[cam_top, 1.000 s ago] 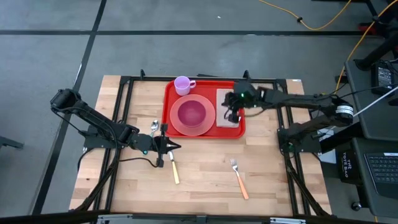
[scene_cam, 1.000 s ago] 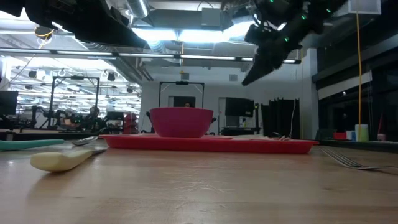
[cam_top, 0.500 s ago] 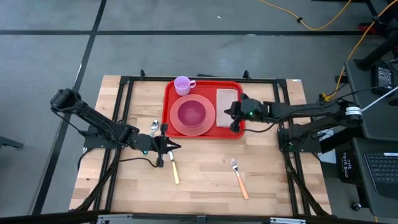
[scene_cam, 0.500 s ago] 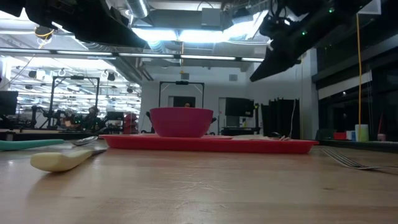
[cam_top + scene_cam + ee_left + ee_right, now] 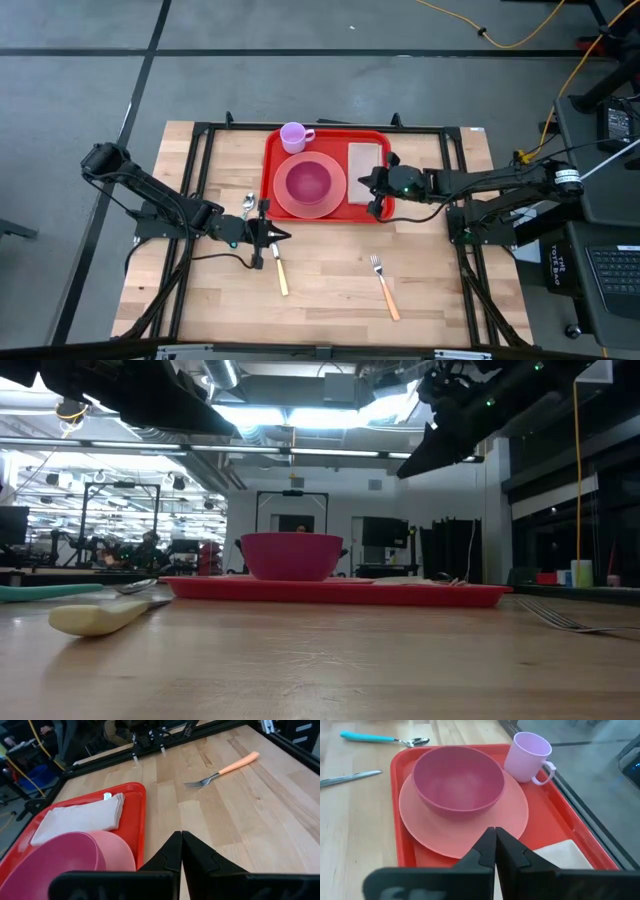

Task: Set up tray
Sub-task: Put the orange fork on top of the brown napkin

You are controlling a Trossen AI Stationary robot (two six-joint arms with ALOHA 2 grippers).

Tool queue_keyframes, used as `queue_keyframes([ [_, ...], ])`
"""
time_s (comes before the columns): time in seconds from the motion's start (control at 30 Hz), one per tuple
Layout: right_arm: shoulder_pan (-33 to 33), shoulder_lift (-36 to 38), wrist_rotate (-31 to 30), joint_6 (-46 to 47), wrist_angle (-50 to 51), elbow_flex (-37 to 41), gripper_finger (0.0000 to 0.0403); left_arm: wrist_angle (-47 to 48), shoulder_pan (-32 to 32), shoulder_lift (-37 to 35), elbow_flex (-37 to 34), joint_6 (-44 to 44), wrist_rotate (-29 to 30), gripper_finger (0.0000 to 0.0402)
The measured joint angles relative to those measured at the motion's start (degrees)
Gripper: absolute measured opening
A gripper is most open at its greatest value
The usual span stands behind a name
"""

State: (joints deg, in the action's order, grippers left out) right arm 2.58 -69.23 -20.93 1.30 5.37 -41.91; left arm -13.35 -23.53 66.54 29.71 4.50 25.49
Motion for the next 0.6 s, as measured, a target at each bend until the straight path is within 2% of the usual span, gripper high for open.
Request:
queue_keyframes([
  [0.2, -1.34, -2.18, -0.03, 1.70, -0.54, 0.00, 0.0008, -0.40, 0.00, -0.02, 0.00, 2.54, -0.44, 0.0002],
  [0.3, -2.69, -4.62, -0.02, 2.79, -0.59, 0.00, 0.0008, 0.26, 0.00, -0.74, 0.00, 5.26, -3.87, 0.0002],
  [0.5, -5.70, -7.81, -0.16, 4.60, -1.81, 0.00, 0.0009, 2.83, 0.00, -6.03, -0.52, 6.24, -6.09, 0.0002],
  [0.6, -7.17, -8.09, -1.97, 6.01, -2.06, 0.00, 0.0009, 2.44, 0.00, -9.88, -3.86, 6.21, -6.13, 0.0002],
])
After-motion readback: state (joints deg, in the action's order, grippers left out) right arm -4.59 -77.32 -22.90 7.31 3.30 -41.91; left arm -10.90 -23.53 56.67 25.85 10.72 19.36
